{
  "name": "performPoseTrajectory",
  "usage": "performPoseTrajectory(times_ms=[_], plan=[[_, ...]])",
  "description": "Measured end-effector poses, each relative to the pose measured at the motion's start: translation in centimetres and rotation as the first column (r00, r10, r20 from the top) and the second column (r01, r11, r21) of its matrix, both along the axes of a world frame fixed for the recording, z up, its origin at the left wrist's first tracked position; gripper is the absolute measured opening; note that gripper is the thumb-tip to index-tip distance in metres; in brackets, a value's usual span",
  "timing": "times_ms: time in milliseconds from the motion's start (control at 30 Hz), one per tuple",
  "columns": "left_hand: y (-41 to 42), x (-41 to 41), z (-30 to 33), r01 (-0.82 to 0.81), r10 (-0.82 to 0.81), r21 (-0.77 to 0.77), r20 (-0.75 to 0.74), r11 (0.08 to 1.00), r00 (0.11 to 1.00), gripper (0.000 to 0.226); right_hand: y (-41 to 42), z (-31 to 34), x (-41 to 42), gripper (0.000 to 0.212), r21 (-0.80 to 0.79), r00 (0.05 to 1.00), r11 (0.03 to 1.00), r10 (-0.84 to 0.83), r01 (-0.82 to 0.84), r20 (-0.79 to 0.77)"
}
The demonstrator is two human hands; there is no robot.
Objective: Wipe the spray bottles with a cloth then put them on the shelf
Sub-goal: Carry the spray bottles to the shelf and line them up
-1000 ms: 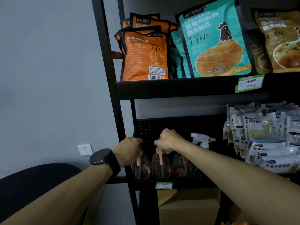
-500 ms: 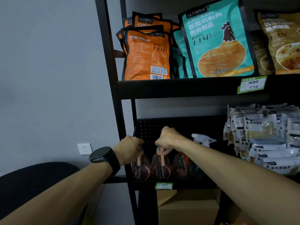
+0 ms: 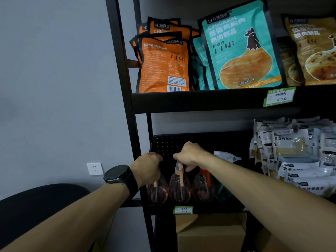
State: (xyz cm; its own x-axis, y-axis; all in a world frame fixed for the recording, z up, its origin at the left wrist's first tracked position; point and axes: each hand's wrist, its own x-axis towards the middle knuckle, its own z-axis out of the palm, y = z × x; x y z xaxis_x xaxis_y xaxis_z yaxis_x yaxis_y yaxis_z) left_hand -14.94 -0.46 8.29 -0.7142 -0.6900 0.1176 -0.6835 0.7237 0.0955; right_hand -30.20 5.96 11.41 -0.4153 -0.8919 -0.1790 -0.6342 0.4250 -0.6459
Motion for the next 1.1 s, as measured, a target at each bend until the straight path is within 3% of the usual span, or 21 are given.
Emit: performPoseTrajectory(times_ms=[133,300,500,667,800,1000,1100], plan=[[0.4,-0.7,1.4,0.034,-0.034,-0.005,-0.025,0.999,0.999,0.047,1.4,1.4,-2.2,0.028,-0.096,0.967,0.995,-0.037,0.013,-0.252],[1.7,-2.7,2.2,0.135,-0.135,0.005,-0.081,0.991,0.988,0.059,3.4,1.9,-5.5,0.038,-0.123,0.936,0.991,-0.084,0.044,-0.343],[2.1,-5.0,0.9,0.167,-0.163,0.058,-0.072,0.984,0.984,0.060,5.3,1.7,-8.7,0.021,-0.187,0.962,0.981,-0.098,0.050,-0.256],[1.7,-5.6,0.0,0.154,-0.151,0.057,-0.049,0.986,0.987,0.040,5.7,0.3,-8.4,0.020,-0.102,0.979,0.995,0.002,-0.023,-0.205],[1.3,-5.6,-0.4,0.148,-0.145,0.047,-0.059,0.988,0.988,0.036,4.8,-1.0,-7.8,0.022,-0.060,0.992,0.997,0.040,-0.047,-0.119],[1.2,-5.7,-0.2,0.175,-0.172,0.031,-0.075,0.984,0.982,0.037,4.4,-0.9,-7.8,0.023,-0.065,0.997,0.998,0.021,-0.026,-0.080],[1.5,-6.1,0.2,0.209,-0.208,0.004,-0.102,0.978,0.973,0.039,4.6,0.3,-9.0,0.020,-0.160,0.992,0.986,-0.071,0.055,-0.102]])
